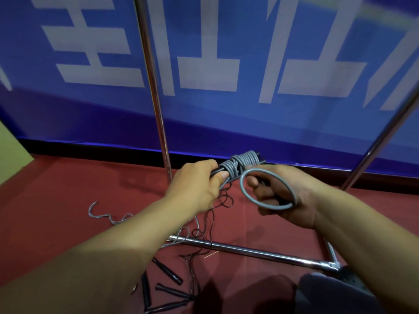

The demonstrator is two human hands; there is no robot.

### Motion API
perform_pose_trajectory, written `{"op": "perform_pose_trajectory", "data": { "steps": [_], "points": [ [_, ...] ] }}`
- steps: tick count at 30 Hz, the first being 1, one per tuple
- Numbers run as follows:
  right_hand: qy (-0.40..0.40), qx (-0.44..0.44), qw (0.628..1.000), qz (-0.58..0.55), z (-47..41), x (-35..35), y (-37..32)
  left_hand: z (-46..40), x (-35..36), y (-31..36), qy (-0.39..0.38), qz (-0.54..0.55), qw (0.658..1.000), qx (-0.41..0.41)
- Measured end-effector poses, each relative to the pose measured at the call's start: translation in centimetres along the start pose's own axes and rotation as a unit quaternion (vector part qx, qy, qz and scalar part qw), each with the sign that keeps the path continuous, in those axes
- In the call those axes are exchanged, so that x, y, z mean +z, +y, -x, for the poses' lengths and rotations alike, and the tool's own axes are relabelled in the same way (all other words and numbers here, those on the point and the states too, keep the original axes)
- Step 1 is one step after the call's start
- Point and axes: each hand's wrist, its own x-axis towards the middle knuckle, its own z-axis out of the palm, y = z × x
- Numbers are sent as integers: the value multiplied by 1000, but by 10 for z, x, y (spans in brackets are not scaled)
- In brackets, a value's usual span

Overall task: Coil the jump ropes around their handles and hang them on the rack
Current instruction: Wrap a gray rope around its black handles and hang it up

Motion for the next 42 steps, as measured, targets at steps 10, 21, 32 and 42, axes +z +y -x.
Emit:
{"op": "perform_pose_trajectory", "data": {
  "steps": [10,21,32,42],
  "points": [
    [-30,32,998,-34,7,-4,-1,-1,1,1,-50,33,998,-4],
    [21,82,996,-28,3,-8,-6,7,4,8,-158,29,980,122],
    [-56,155,981,-98,4,-20,-4,18,0,17,-235,-6,956,177],
    [-59,203,959,-187,-6,-41,-4,25,-11,22,-284,56,931,223]
  ]
}}
